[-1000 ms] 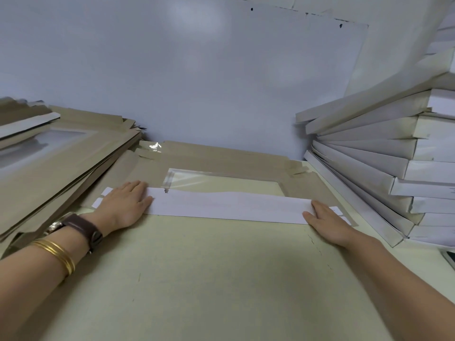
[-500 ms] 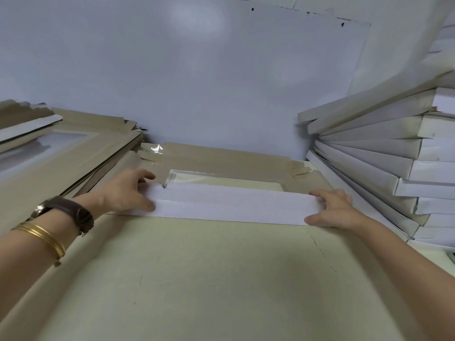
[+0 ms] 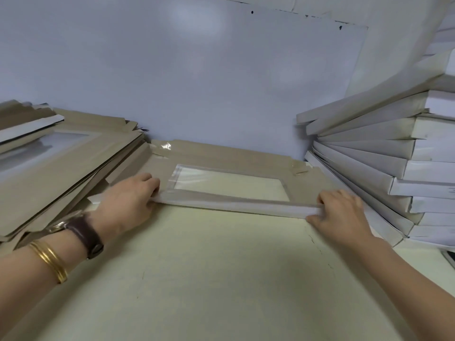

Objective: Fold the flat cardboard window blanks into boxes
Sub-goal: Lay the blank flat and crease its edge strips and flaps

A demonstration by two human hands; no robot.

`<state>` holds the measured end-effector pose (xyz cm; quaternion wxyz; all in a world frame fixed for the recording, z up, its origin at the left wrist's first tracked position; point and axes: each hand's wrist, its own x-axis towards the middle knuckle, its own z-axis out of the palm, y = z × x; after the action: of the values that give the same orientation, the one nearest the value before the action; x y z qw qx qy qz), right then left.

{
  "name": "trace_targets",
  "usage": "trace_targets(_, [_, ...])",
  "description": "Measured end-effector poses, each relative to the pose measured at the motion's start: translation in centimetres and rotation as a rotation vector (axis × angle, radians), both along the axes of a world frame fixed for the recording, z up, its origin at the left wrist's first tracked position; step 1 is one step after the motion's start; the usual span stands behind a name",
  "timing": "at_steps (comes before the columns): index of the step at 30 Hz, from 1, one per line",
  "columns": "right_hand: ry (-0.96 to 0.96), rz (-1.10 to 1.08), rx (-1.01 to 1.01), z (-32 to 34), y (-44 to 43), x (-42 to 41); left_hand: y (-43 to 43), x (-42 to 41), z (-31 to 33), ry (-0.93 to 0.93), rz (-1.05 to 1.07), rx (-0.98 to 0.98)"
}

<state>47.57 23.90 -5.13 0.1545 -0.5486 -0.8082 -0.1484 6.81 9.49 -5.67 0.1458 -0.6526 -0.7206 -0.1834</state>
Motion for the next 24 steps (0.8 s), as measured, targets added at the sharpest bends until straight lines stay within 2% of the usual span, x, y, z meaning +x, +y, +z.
trace_targets(6, [-0.001, 0.094, -0.080, -1.1, -2.9, -1.1, -0.6, 2.0, -0.9, 0.033, -0.117, -0.174])
trace_targets(12, [-0.003, 0.246, -0.203, -2.0, -5.0, -4.0, -0.2, 4.5, -2.0, 0.032, -0.274, -0.197])
trace_targets(24, [-0.048, 0.302, -0.218, -2.7, -5.3, -5.5, 0.4, 6.7, -2.3, 0.146, -0.171, -0.192])
